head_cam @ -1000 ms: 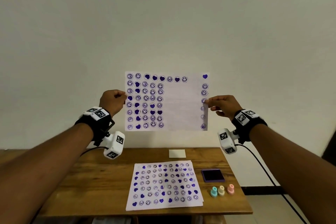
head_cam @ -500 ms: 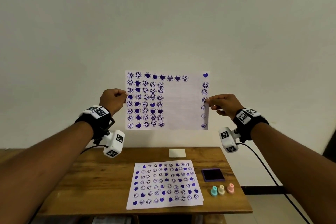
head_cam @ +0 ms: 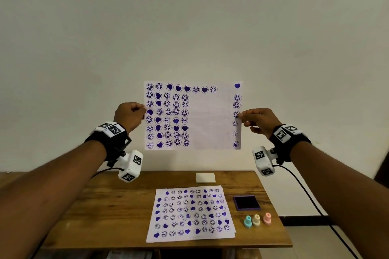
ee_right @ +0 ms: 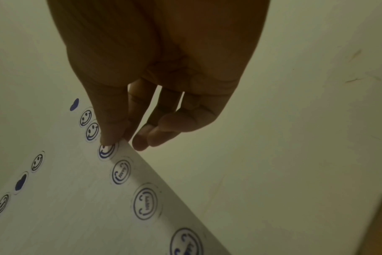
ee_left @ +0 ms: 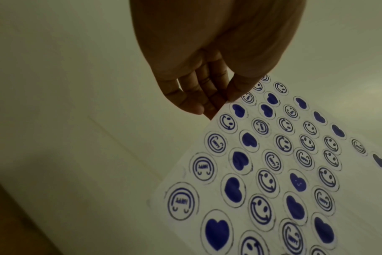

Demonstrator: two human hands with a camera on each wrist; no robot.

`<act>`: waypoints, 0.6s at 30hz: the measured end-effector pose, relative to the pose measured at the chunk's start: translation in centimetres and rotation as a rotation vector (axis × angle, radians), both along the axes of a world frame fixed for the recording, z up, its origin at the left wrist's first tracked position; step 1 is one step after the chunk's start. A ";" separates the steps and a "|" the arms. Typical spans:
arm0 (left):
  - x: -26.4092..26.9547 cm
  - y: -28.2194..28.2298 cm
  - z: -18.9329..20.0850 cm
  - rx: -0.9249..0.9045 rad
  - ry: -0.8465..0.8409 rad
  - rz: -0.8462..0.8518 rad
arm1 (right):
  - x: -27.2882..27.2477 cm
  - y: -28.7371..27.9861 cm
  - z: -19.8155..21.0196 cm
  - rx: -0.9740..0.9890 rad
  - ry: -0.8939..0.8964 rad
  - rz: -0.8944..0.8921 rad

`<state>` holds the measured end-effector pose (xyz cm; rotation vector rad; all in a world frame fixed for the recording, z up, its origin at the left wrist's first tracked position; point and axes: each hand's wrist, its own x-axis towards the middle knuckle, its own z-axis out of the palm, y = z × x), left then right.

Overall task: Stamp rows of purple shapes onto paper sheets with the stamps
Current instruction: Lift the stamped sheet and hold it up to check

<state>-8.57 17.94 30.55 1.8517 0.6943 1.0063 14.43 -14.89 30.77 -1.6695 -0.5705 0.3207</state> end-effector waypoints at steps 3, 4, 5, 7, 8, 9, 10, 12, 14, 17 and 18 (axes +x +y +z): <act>0.0 -0.3 0.2 -0.028 -0.030 -0.005 | 0.0 0.1 0.0 0.023 0.008 -0.014; -0.1 -0.4 0.3 -0.045 -0.042 -0.009 | -0.1 0.2 0.0 0.037 0.015 -0.021; -0.1 -0.5 0.2 -0.060 -0.052 -0.013 | -0.2 0.3 0.0 0.055 0.027 -0.029; -0.3 -0.6 -0.2 -0.083 -0.061 -0.018 | -0.6 0.4 -0.4 0.088 0.063 -0.044; -0.4 -0.6 -0.6 -0.090 -0.061 -0.016 | -0.8 0.5 -0.6 0.099 0.080 -0.049; -0.4 -0.6 -1.0 -0.096 -0.058 -0.014 | -1.0 0.6 -1.0 0.102 0.095 -0.056; -0.5 -0.5 -1.5 -0.102 -0.052 -0.014 | -1.2 0.7 -1.4 0.099 0.109 -0.065; -0.8 -0.5 -2.6 -0.109 -0.034 -0.012 | -1.5 0.8 -2.5 0.080 0.141 -0.076; -1.1 -0.4 -3.9 -0.114 -0.006 -0.004 | -1.9 1.1 -3.9 0.054 0.176 -0.077; -1.5 -0.2 -6.2 -0.134 0.043 -0.005 | -2.3 1.4 -6.4 0.033 0.234 -0.079; -1.7 -0.1 -7.0 -0.143 0.060 -0.007 | -2.3 1.5 -7.3 0.030 0.253 -0.082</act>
